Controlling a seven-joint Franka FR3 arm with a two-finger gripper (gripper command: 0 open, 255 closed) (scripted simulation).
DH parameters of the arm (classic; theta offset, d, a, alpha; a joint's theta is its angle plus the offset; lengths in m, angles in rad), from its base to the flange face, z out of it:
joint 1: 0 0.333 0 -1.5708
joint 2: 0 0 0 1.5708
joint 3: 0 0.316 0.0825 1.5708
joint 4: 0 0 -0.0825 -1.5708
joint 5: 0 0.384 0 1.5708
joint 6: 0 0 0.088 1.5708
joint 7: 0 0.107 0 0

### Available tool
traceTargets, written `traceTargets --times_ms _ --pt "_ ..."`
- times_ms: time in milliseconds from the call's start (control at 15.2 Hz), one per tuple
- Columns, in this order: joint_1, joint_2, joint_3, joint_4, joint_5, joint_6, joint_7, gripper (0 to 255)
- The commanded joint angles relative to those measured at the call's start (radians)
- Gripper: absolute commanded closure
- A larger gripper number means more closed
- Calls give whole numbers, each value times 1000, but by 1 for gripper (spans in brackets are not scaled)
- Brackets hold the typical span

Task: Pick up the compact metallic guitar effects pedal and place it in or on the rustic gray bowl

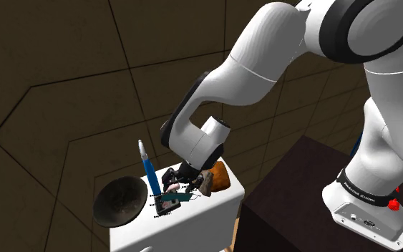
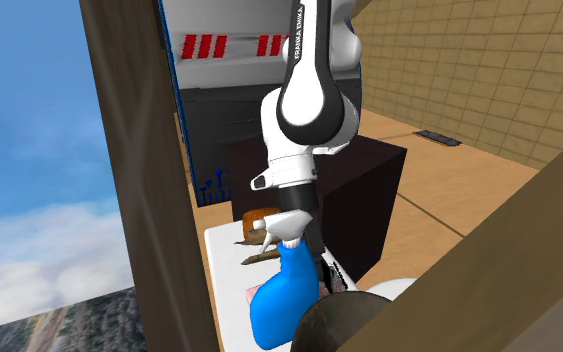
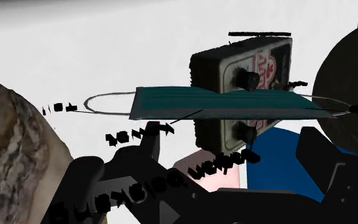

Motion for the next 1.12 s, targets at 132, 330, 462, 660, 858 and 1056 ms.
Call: traceTargets --times_ms 132,330,462,660,858,1056 --pt "12 41 -7 38 24 1 -21 0" --pt "12 41 -7 38 24 1 -21 0" --pt "12 41 -7 38 24 1 -21 0" --pt "11 43 -8 40 23 0 -21 255" --pt "11 44 -8 40 22 0 -21 255" --pt "11 43 -7 40 22 0 -20 255"
